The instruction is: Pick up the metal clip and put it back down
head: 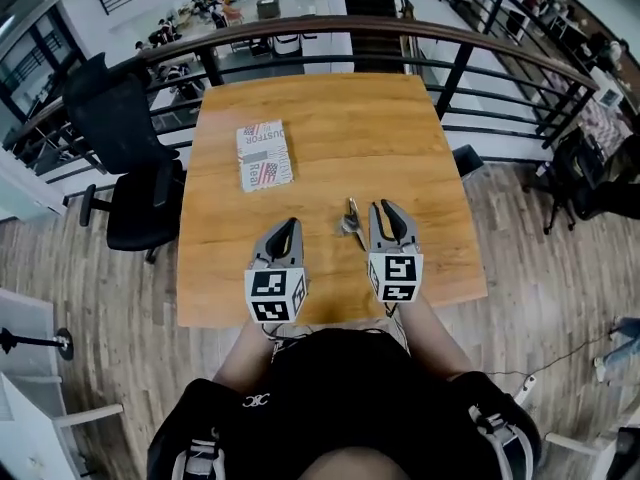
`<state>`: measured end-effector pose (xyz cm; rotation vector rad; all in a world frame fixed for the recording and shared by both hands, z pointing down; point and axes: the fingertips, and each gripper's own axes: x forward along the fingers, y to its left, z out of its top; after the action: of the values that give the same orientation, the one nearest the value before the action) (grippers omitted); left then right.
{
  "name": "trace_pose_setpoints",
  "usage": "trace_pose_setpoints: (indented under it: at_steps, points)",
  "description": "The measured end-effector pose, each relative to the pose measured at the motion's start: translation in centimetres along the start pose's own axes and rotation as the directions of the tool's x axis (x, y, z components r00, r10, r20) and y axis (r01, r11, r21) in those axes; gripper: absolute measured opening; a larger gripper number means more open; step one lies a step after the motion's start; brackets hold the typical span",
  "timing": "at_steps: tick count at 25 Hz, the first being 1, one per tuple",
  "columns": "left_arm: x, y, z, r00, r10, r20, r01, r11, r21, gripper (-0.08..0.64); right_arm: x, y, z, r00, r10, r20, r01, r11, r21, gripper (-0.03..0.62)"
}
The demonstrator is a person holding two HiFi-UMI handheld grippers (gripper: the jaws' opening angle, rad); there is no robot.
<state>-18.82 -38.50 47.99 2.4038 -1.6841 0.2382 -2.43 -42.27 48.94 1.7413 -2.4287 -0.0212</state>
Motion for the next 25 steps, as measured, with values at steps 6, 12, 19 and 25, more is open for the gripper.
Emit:
trace_pose_setpoints:
  at_steps: [6, 12, 19, 25]
  points:
    - [1.7, 2.4, -0.1, 0.999, -0.033, -0.01, 0.033, 0.999, 0.002, 0.012, 4.3, 0.5, -3.7, 0.993, -0.026, -0.114, 0.021, 0.999, -0.046, 0.147]
    - [2.1, 4.7, -0.9, 0.999, -0.022, -0.028, 0.022, 1.0, -0.007, 0.012, 7.2, 3.0, -7.6, 0.975, 0.015, -0.222, -0.029, 0.998, -0.061, 0.155]
    - [1.7, 8.2, -1.9, 0.999, 0.026, -0.045, -0.027, 0.999, -0.033, 0.012, 10.1, 6.2, -12.5, 0.938, 0.057, -0.342, -0.087, 0.993, -0.073, 0.164]
    - [1.2, 10.5, -2.7, 0.996, 0.062, -0.06, -0.065, 0.996, -0.059, 0.012, 11.5, 7.3, -17.5, 0.89, 0.059, -0.452, -0.112, 0.99, -0.091, 0.167]
